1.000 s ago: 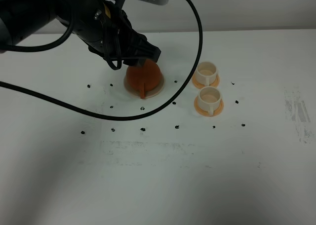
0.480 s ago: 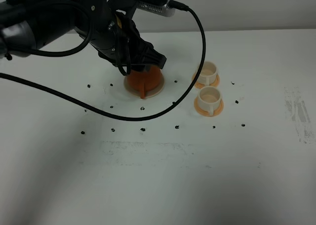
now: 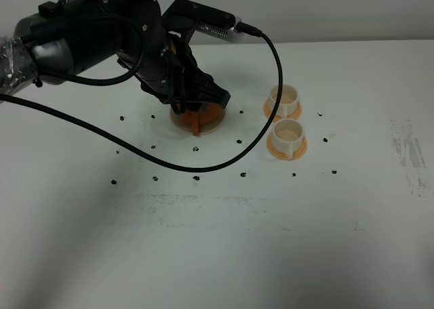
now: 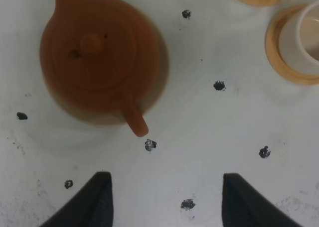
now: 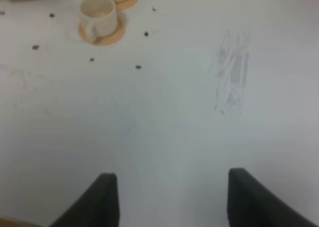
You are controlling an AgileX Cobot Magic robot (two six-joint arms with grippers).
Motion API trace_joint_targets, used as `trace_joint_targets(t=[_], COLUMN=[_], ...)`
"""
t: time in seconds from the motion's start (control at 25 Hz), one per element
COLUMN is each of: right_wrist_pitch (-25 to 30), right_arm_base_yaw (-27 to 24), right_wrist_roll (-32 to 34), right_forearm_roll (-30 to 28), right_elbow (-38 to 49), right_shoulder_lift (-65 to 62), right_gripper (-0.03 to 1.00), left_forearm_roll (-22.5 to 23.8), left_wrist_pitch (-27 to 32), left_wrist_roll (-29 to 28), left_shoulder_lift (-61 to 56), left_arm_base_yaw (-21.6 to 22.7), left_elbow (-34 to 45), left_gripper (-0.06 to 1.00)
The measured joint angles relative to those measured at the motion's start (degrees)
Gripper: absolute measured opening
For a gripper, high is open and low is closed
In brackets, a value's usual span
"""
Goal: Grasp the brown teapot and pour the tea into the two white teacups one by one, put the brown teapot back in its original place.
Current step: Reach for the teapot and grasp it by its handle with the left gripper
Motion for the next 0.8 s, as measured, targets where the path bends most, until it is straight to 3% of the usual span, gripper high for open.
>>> trace_joint_targets(t=[0.44, 0.8], right_wrist_pitch=[0.00, -0.06], right_arm_base_yaw=[-0.07, -4.54], right_wrist_roll=[0.00, 0.19], right_forearm_roll=[-0.36, 1.54], right_elbow=[0.31, 0.31], right_shoulder_lift=[-6.42, -6.93], right_gripper=[0.50, 0.50], left_forearm_roll=[0.24, 1.37], left_wrist_pitch=[-0.24, -0.32], left_wrist_roll=[0.00, 0.00], left_shoulder_lift=[0.00, 0.00], left_arm_base_yaw=[0.00, 0.00], left_elbow=[0.00, 0.00], left_gripper=[0.51, 0.51])
